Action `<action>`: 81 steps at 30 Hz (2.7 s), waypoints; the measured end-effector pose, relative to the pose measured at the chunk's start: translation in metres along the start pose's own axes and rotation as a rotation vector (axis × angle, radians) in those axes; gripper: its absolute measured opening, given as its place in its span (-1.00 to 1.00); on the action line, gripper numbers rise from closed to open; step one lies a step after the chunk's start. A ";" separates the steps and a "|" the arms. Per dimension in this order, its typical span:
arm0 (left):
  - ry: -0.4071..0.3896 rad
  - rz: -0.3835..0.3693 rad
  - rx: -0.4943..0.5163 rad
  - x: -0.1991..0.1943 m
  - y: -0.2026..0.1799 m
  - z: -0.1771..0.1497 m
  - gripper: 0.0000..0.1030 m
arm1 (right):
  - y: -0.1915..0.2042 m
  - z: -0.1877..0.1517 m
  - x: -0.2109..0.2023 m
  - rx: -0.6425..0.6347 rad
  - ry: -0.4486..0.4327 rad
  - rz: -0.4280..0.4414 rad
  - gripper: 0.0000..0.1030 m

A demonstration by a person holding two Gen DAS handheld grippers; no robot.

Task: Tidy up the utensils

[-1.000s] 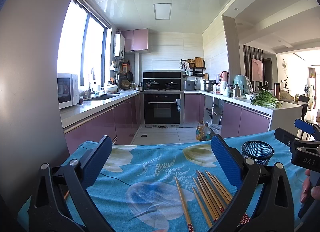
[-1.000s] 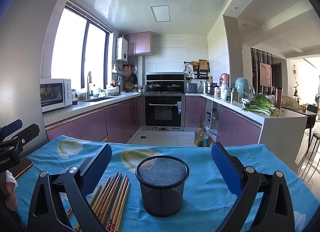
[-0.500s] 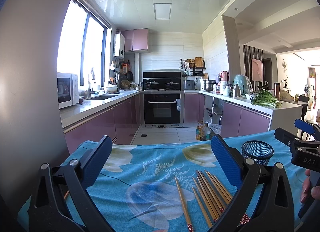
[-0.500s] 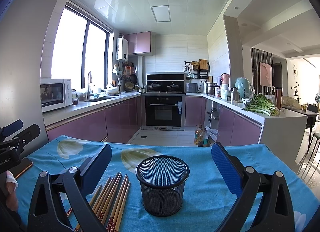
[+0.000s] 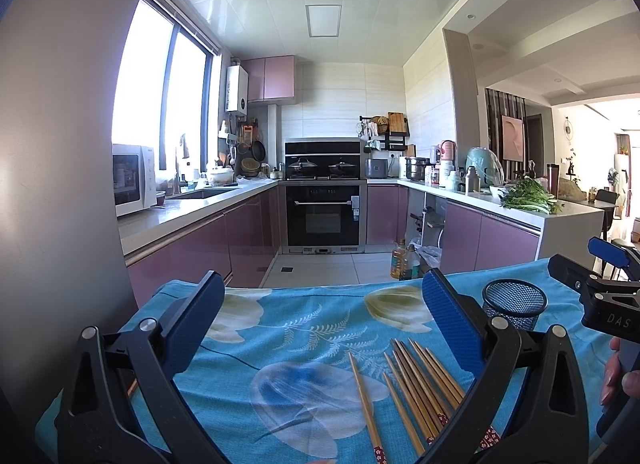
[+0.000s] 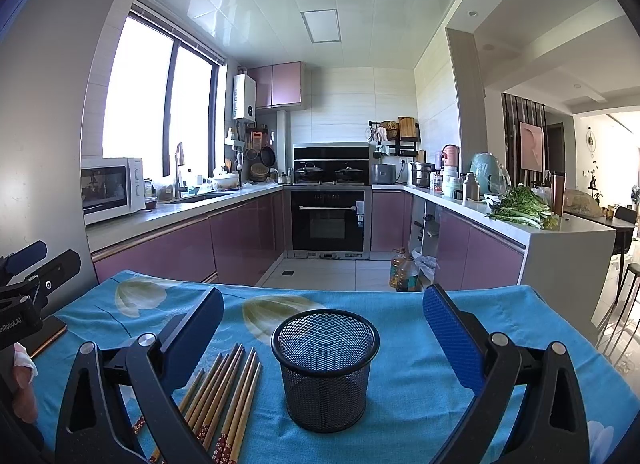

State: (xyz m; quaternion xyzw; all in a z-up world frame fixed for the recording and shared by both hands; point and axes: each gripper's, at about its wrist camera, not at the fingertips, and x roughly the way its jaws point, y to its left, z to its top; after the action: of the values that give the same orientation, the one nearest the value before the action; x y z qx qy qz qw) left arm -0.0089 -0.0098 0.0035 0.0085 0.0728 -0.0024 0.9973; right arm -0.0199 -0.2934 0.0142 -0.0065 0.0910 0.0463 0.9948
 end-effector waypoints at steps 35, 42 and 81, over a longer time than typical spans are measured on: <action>0.589 -0.227 0.147 0.108 -0.018 -0.089 0.35 | 0.044 -0.075 0.075 -0.099 0.565 0.263 -0.23; 0.684 -0.282 0.143 0.122 -0.021 -0.104 -0.03 | 0.046 -0.082 0.088 -0.096 0.630 0.262 -0.34; 0.630 -0.415 0.038 0.110 -0.013 -0.055 -0.85 | 0.021 -0.048 0.076 0.072 0.575 0.402 -0.89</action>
State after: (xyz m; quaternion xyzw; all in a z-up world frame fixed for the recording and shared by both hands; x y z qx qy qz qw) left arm 0.0914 -0.0225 -0.0673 0.0123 0.3760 -0.2029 0.9041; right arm 0.0441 -0.2662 -0.0470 0.0337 0.3683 0.2340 0.8991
